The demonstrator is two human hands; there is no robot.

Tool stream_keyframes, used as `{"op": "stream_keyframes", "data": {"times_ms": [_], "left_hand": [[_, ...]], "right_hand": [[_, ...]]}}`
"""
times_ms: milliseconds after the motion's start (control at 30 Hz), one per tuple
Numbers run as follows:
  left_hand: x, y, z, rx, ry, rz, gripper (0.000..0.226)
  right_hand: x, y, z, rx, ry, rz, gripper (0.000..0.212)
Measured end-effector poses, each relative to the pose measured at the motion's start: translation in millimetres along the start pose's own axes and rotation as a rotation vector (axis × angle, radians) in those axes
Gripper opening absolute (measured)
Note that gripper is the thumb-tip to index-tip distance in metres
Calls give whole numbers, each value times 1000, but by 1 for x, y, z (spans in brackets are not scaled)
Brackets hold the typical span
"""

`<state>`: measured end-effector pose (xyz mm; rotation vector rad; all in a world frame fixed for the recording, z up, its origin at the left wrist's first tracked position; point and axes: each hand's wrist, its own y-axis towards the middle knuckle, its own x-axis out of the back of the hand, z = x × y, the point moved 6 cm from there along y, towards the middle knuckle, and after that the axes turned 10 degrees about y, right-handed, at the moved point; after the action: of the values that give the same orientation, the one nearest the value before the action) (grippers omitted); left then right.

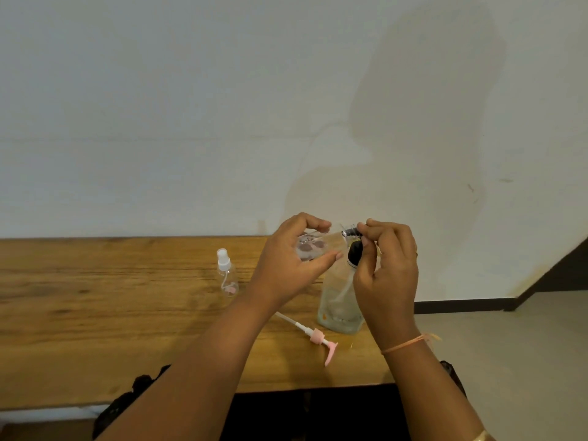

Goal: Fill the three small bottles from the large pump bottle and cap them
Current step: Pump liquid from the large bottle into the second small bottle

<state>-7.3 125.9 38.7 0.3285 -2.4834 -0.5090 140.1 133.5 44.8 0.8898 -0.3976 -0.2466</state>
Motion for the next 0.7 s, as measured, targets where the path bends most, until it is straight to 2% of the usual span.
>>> {"op": "stream_keyframes", "data": {"times_ms": [333, 700], "left_hand": [[-5, 3, 7, 40, -99, 69, 30], [-2, 1, 0, 0, -104, 3, 35]], "right_hand": [[-5, -5, -16, 19, 42, 41, 17], [-4, 0, -3, -18, 25, -18, 18]]}}
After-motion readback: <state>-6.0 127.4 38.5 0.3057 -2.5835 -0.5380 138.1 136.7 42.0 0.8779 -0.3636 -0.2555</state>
